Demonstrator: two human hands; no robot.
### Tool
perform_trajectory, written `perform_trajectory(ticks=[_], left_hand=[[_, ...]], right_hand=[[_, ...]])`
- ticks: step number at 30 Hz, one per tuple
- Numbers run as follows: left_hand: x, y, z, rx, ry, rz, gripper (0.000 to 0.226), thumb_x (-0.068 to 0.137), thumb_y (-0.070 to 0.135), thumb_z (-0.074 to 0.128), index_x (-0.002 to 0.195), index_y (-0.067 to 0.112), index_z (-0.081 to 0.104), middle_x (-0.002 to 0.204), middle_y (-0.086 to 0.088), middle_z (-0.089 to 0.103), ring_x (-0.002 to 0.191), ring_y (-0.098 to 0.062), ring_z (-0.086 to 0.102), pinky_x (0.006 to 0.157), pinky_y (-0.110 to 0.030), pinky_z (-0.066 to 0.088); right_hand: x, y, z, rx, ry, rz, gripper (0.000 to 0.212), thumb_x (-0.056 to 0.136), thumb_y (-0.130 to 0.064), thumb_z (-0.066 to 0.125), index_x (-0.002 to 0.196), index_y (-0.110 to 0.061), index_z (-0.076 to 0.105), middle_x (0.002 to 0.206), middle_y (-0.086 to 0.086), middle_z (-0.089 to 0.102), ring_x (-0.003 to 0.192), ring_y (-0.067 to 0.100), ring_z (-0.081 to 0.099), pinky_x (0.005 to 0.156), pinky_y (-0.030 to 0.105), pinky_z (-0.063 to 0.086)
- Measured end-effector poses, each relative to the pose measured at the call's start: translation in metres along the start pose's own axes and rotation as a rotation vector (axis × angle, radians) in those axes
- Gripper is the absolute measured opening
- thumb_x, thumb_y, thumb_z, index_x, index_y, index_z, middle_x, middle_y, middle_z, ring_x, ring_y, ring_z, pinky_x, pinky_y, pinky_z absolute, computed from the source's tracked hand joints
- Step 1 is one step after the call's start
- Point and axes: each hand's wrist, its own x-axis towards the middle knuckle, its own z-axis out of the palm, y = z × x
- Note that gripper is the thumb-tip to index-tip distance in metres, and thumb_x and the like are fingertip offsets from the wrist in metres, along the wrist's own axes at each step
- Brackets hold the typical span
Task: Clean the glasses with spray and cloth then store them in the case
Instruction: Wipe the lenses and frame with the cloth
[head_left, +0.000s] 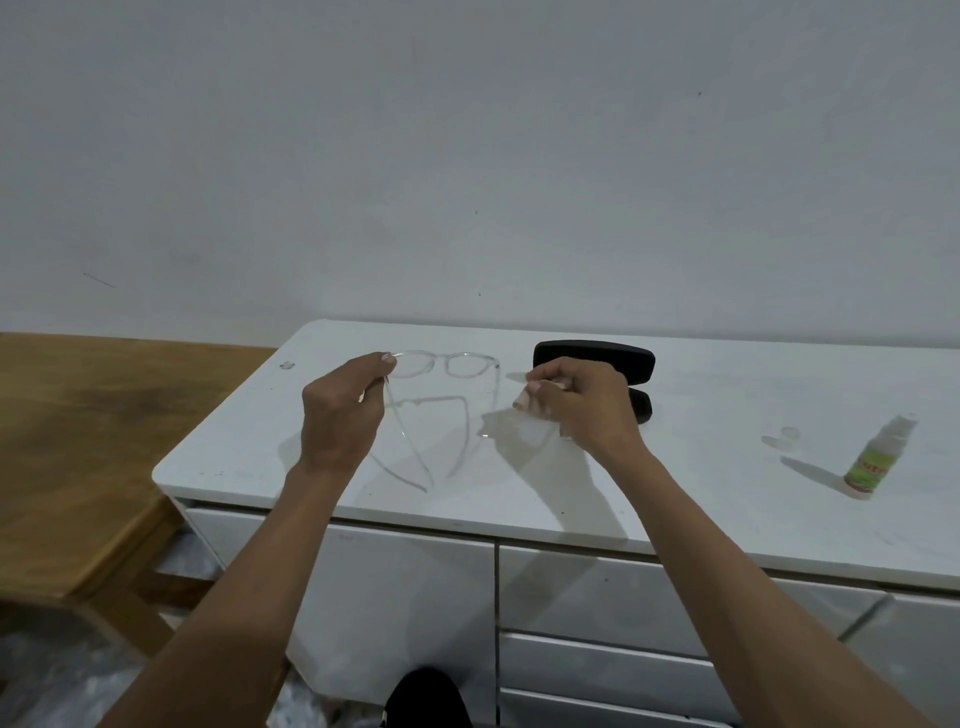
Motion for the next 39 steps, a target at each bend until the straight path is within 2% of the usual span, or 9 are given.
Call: perform_trajectory(ticks=[4, 12, 17, 21, 25, 28, 32, 35, 39], left_hand=[[0.003, 0.008, 0.006, -0.032, 0.025, -0.008, 0.022, 0.082, -0.017, 0.063, 0.097, -0.007, 0.076, 0.097, -0.019, 0.078, 0.091, -0.027, 0.075, 0.087, -0.032, 0.058], [-0.008, -0.009, 0.002, 0.018, -0.014, -0.091, 0.024, 0.081, -0.022, 0.066, 0.096, -0.007, 0.076, 0.094, -0.019, 0.078, 0.089, -0.03, 0.076, 0.084, -0.037, 0.059], [-0.022, -0.026, -0.005, -0.009, -0.064, -0.318, 0.022, 0.085, -0.018, 0.064, 0.093, -0.003, 0.076, 0.086, -0.015, 0.077, 0.081, -0.03, 0.075, 0.077, -0.045, 0.062], [-0.021, -0.031, -0.007, -0.052, -0.176, -0.429, 0.017, 0.087, -0.014, 0.067, 0.087, 0.002, 0.075, 0.077, -0.009, 0.073, 0.074, -0.025, 0.072, 0.073, -0.039, 0.061], [-0.022, -0.034, -0.01, -0.068, -0.258, -0.46, 0.016, 0.087, -0.01, 0.07, 0.091, 0.005, 0.074, 0.083, -0.01, 0.074, 0.08, -0.027, 0.073, 0.077, -0.035, 0.061], [-0.023, -0.036, -0.01, -0.052, -0.299, -0.506, 0.028, 0.089, -0.011, 0.063, 0.101, 0.012, 0.075, 0.089, -0.01, 0.074, 0.085, -0.025, 0.073, 0.073, -0.026, 0.057], [-0.02, -0.025, -0.015, 0.097, -0.229, -0.433, 0.047, 0.085, -0.01, 0.056, 0.118, 0.019, 0.072, 0.114, -0.009, 0.076, 0.1, -0.03, 0.072, 0.093, -0.04, 0.057], [-0.004, -0.001, -0.015, 0.138, -0.074, -0.307, 0.041, 0.087, -0.005, 0.061, 0.123, 0.013, 0.071, 0.135, -0.01, 0.067, 0.12, -0.026, 0.066, 0.101, -0.036, 0.05], [0.035, 0.058, 0.01, -0.001, -0.041, -0.208, 0.025, 0.089, 0.014, 0.068, 0.113, 0.014, 0.076, 0.117, -0.005, 0.076, 0.105, -0.018, 0.073, 0.092, -0.036, 0.058]], right_hand=[[-0.001, -0.007, 0.023, -0.144, -0.099, -0.141, 0.018, 0.09, -0.021, 0.074, 0.105, -0.025, 0.081, 0.088, -0.007, 0.076, 0.085, 0.01, 0.069, 0.077, 0.027, 0.057], [-0.001, -0.004, 0.026, -0.026, -0.007, -0.047, 0.016, 0.091, -0.019, 0.072, 0.107, -0.021, 0.077, 0.088, -0.01, 0.069, 0.082, 0.018, 0.071, 0.07, 0.042, 0.064], [0.001, 0.004, 0.012, -0.068, 0.029, -0.014, 0.014, 0.093, -0.021, 0.072, 0.107, -0.02, 0.07, 0.088, -0.001, 0.065, 0.077, 0.018, 0.064, 0.058, 0.033, 0.06], [0.005, 0.006, 0.002, -0.138, 0.003, -0.014, 0.002, 0.094, -0.02, 0.071, 0.095, -0.021, 0.069, 0.085, 0.006, 0.068, 0.072, 0.018, 0.064, 0.049, 0.023, 0.053], [0.006, 0.006, -0.009, -0.153, -0.027, -0.007, 0.014, 0.09, -0.019, 0.072, 0.078, -0.026, 0.07, 0.077, 0.007, 0.07, 0.069, 0.024, 0.07, 0.053, 0.035, 0.063], [0.007, 0.003, -0.017, -0.259, -0.03, -0.021, 0.017, 0.088, -0.019, 0.07, 0.075, -0.03, 0.069, 0.075, -0.001, 0.072, 0.066, 0.018, 0.066, 0.052, 0.024, 0.056], [0.011, -0.004, -0.032, -0.277, -0.059, 0.006, 0.013, 0.082, -0.024, 0.07, 0.074, -0.035, 0.072, 0.073, -0.006, 0.073, 0.074, 0.019, 0.071, 0.071, 0.044, 0.062], [0.014, -0.019, -0.045, -0.306, -0.028, -0.004, 0.009, 0.082, -0.027, 0.074, 0.075, -0.031, 0.073, 0.08, -0.006, 0.073, 0.081, 0.017, 0.069, 0.072, 0.039, 0.059], [0.019, -0.043, -0.062, -0.229, 0.039, -0.02, 0.009, 0.081, -0.022, 0.076, 0.074, -0.027, 0.075, 0.065, -0.014, 0.071, 0.066, 0.007, 0.069, 0.067, 0.028, 0.057]])
